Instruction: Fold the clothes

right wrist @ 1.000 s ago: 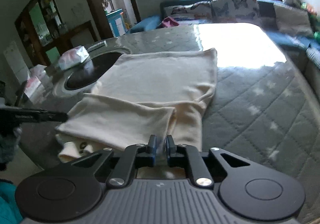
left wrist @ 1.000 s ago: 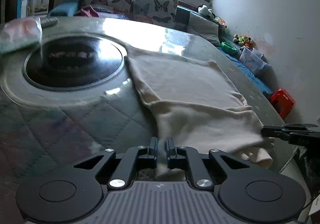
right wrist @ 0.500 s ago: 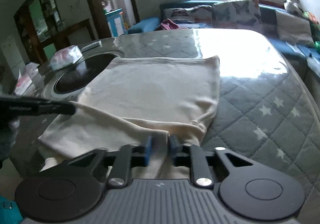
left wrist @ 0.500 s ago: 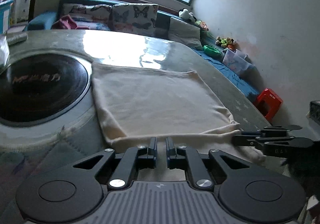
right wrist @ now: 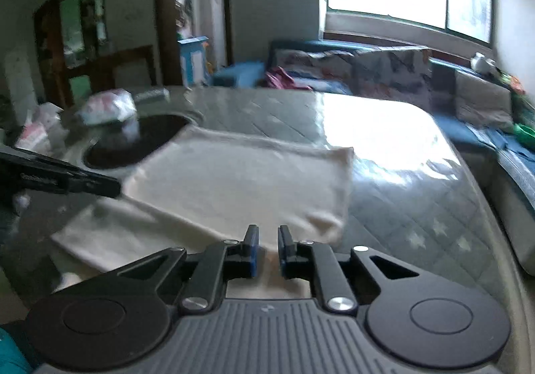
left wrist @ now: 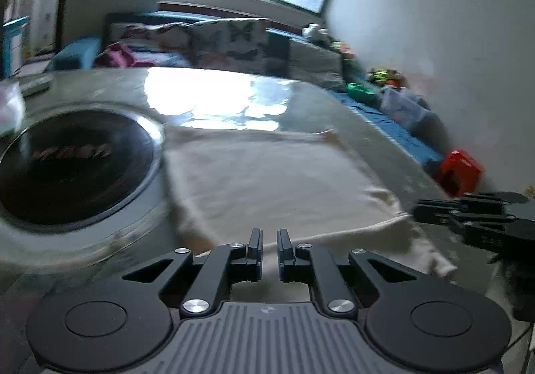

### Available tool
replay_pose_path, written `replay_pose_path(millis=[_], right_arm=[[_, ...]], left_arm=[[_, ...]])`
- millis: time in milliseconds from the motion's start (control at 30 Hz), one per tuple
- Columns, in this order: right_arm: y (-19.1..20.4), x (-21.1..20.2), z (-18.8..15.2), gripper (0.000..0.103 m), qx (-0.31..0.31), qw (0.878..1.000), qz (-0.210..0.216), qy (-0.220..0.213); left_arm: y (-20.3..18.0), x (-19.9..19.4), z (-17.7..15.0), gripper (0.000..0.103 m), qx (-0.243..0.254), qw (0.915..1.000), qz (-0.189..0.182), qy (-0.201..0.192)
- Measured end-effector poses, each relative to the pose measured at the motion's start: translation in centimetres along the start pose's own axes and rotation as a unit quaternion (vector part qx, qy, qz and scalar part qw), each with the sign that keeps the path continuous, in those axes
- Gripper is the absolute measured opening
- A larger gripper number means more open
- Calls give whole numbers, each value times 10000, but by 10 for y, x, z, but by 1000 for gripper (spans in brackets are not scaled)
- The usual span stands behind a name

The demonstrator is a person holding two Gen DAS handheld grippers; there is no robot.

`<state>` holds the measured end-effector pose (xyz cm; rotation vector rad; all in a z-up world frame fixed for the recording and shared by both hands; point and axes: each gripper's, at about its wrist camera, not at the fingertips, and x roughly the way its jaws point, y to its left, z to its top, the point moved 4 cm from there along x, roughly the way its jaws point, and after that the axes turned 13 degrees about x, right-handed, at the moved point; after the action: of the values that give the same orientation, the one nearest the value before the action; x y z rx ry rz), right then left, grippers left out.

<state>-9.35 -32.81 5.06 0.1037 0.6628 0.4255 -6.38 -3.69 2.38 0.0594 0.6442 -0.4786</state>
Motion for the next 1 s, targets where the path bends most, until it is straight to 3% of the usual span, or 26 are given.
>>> replay_pose_path(millis=[133,233,333,533,733,1000], right_arm=[[13,21,-6,12,-235,9991,258,228],[15,33,-14,15,-243,9980,344,474],[20,26,-16,16,-417,9970,376,533],[35,2,-32,19,-599,9931,688,740],[38,-8,-40,19,-625,9942,576,659],[23,-13,-48,20,-374,9970,371,568]], left_arm=[[-20,15,3,11,180,9995,-269,63],[-27,30,-3,11,285,9989,-266,243],[-33,27,-4,11,430,9985,-257,210],[-55,5,-15,11,863,9944,-601,71],[-73,-2,-33,11,1354,9885,-647,172],[-66,-15,-42,14,1227,9904,-609,198]])
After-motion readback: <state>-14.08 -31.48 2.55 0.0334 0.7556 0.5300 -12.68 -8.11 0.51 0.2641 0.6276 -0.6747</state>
